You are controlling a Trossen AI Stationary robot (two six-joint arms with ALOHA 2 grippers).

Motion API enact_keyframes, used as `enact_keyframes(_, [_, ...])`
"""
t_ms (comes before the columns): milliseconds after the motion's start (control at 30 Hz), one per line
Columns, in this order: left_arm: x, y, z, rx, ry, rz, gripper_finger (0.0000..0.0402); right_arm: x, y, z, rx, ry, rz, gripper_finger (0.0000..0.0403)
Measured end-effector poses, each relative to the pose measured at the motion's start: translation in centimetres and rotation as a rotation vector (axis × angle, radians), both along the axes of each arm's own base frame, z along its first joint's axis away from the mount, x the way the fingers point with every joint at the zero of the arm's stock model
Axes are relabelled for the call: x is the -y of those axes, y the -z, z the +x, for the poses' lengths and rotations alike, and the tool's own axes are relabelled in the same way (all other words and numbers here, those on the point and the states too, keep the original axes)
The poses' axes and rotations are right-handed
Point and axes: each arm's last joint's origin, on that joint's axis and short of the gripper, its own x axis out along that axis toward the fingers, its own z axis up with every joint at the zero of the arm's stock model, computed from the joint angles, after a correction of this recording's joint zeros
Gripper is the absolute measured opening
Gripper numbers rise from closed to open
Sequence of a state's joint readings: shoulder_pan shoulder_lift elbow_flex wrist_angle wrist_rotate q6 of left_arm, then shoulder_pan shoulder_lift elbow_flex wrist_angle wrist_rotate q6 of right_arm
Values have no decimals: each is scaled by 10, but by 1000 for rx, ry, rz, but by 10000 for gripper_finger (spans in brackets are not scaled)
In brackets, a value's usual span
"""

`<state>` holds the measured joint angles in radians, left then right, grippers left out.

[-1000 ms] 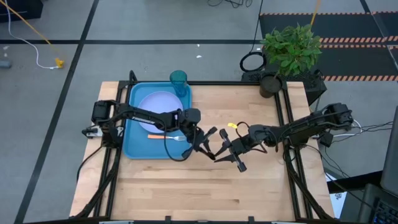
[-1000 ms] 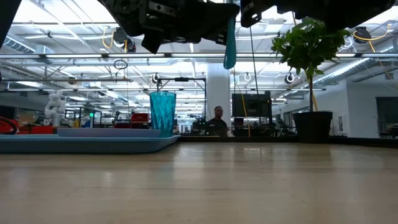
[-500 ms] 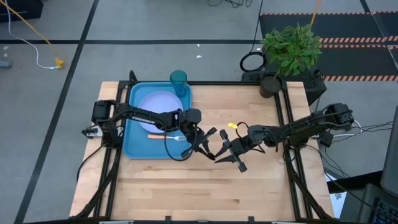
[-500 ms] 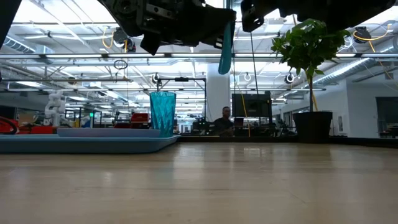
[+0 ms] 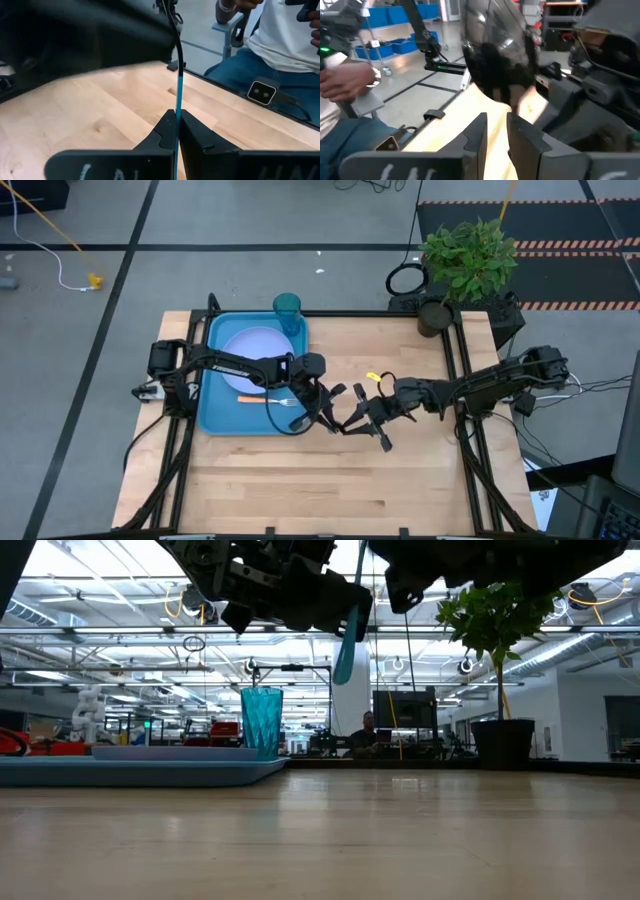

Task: Pick and place plate/cup/fork/spoon on tray
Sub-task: Put the blue spoon on the blue tray

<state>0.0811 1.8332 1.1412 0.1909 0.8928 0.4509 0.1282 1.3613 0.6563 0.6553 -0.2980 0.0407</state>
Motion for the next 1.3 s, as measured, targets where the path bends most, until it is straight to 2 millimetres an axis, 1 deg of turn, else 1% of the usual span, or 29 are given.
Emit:
enact_keyframes(167, [0, 1, 0, -9, 2, -2, 12, 4, 4, 0, -46, 27, -8, 109])
enact_keyframes(300, [0, 0, 0, 14, 7, 6, 5, 4, 3, 1, -15, 43, -33, 141])
enact_keyframes(400, [0, 0, 0, 22, 12, 16, 10, 2, 3, 4, 24, 47, -28, 151])
enact_keyframes(500, [0, 2, -1, 6, 16, 23, 8, 0, 7, 7, 18, 62, -36, 150])
enact_keyframes(600, [0, 4, -3, 2, 28, 45, 5, -1, 9, 9, 25, 59, -30, 141])
enact_keyframes(733, [0, 6, -4, -14, 35, 55, 12, -1, 12, 11, 28, 57, -28, 128])
enact_keyframes(900, [0, 8, -6, -46, 35, 52, 5, -1, 14, 12, 31, 58, -18, 118])
enact_keyframes(1067, [-5, 9, -6, -85, 6, 24, 16, -7, 12, 12, 37, 35, -19, 118])
enact_keyframes(1200, [-11, 8, -6, -86, -11, 6, 6, -12, 9, 14, 47, 34, -25, 120])
enact_keyframes(1300, [-11, 7, -5, -85, -26, -1, 10, -12, 10, 16, 47, 67, -31, 120])
